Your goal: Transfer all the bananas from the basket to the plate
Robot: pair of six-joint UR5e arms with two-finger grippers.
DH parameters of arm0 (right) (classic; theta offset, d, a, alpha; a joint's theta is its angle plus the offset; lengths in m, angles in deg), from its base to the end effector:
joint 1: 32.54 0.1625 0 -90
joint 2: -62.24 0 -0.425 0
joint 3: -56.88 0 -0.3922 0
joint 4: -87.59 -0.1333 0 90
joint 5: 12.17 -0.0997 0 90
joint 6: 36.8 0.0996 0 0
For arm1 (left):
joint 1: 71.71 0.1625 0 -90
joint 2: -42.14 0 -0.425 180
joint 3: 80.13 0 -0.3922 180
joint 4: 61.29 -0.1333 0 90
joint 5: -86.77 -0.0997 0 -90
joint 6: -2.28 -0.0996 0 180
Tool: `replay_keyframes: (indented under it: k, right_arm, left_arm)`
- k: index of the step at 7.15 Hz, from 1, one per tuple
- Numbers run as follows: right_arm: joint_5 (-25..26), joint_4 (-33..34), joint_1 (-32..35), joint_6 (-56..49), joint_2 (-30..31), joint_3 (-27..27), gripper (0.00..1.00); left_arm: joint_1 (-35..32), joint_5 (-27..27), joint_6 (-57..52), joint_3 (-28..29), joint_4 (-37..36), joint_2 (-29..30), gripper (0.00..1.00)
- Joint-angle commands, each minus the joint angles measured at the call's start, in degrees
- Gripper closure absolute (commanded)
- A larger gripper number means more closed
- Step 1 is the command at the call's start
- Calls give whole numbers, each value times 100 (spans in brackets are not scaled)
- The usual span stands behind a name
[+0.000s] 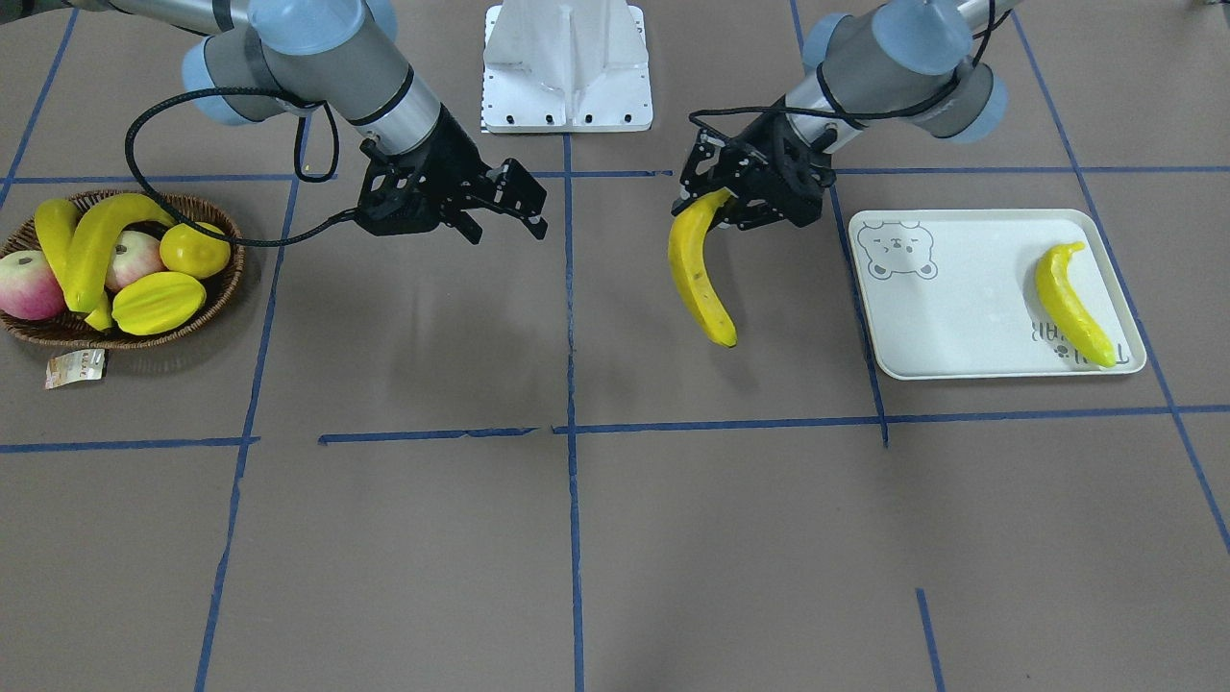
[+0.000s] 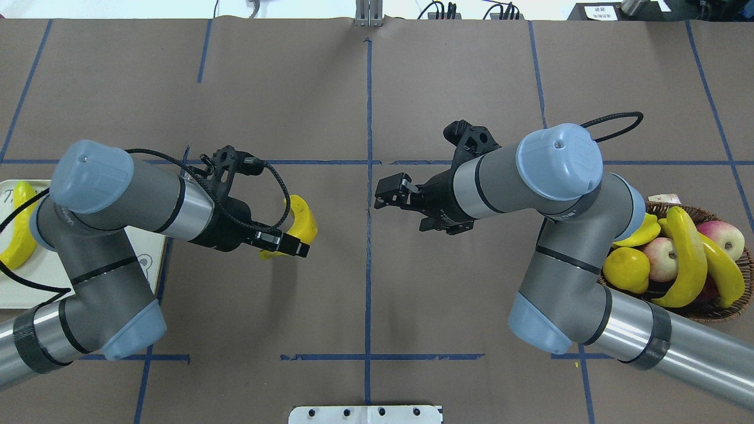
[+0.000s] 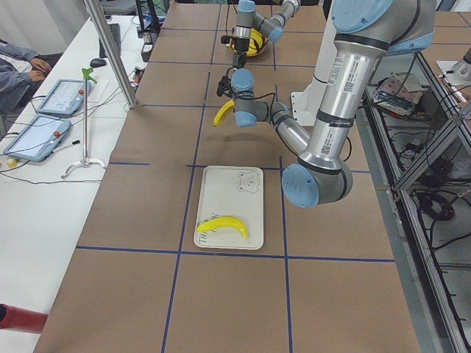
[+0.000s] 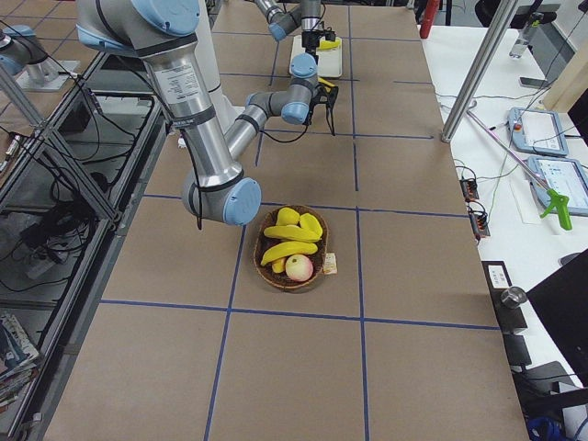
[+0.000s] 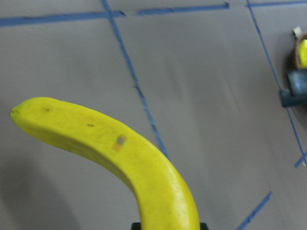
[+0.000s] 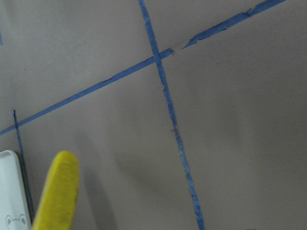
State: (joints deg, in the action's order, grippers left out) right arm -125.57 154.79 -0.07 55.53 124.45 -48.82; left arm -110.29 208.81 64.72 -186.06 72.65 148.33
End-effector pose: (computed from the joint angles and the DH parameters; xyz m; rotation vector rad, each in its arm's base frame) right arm -0.4613 -0.4047 0.2140 -0.0528 -1.1968 0.2973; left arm 0.3850 -0.4100 0.2857 0.3057 1.3336 0.2094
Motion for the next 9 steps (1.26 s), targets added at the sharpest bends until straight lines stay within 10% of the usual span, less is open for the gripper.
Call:
replay_keyframes:
  k: [1, 5, 9]
  right_arm:
    - [-7, 1133, -4, -511, 1, -370, 0]
    - [-7, 2324, -30, -1006, 1, -899, 0]
    - [-7, 2324, -31, -1093, 1, -891, 0]
  left_arm:
    - [-474, -188, -100, -340, -523, -554, 100]
    - [-1220, -493, -917, -1358, -2247, -2291, 98]
    - [-1231, -1199, -101, -1010, -1796, -2551, 97]
